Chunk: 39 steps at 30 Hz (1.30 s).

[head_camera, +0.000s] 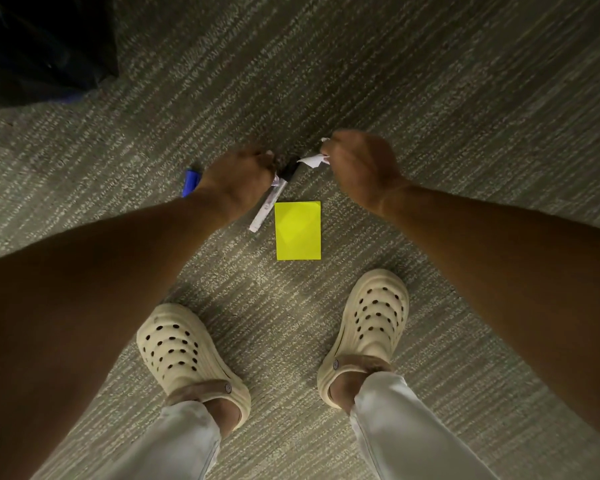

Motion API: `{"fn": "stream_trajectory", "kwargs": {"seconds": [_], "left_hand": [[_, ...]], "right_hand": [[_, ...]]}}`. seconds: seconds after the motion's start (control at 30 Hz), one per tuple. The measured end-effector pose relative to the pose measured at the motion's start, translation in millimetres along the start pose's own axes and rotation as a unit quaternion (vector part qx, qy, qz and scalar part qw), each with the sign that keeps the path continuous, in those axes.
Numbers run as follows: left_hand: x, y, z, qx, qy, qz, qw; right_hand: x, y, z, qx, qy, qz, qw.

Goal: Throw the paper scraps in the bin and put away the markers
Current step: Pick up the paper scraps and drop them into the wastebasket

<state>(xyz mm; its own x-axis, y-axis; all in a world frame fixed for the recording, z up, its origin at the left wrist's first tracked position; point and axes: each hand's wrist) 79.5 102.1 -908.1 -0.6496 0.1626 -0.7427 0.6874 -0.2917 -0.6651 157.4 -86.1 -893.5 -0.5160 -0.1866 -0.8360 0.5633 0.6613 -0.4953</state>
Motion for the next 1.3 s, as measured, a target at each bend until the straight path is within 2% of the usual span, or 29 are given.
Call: {"fn": "stream_trajectory", "kwargs": {"seconds": [0.17, 0.27, 0.47, 0.67, 0.8, 0.93, 1.13, 1.3], "left_hand": [[-9.1, -8.3, 1.8, -0.010, -0.005, -0.049, 0.999], [-15.0, -18.8, 1.2, -0.031, -0.027, -0.049, 0.998], [-39.6, -66.1, -18.0, -0.099, -0.118, 0.032, 0.988], [-86.5, -122.0, -52.3, -0.153, -0.177, 0.081, 0.969], [-115.0, -165.4, -79.6, -0.181, -0.192, 0.179, 0.948], [-133.5, -206.9, -108.8, -0.219, -0.165, 0.256, 0.927], [-129.9, -240.2, -159.6, -0.287, -0.184, 0.251, 0.906], [-125.9, -240.5, -189.7, -0.303, -0.186, 0.258, 0.898]], "right_hand": [[-6.8, 3.2, -17.9, -0.044, -0.016, 0.002, 0.999], [-16.0, 1.6, -27.3, -0.049, 0.002, 0.007, 0.999], [-62.1, 3.2, -60.8, -0.026, 0.011, 0.019, 0.999], [-124.0, 10.3, -106.9, -0.050, 0.006, 0.034, 0.998], [-165.1, 16.0, -140.7, -0.048, 0.040, 0.044, 0.997], [-201.1, 25.4, -175.8, -0.096, 0.007, 0.096, 0.991], [-235.9, 59.2, -232.8, -0.117, -0.035, 0.136, 0.983], [-248.0, 92.3, -259.7, -0.131, -0.086, 0.139, 0.978]]}}
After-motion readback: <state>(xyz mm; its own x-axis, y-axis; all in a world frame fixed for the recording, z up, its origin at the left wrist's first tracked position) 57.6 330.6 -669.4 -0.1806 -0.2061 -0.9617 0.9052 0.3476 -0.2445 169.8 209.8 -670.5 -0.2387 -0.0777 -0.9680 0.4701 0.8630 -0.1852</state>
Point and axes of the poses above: each hand's wrist, its own y-axis towards the middle knuckle, its own x-axis out of the palm, z = x × y, and after that the axes turned 8 degrees about -z, right-handed
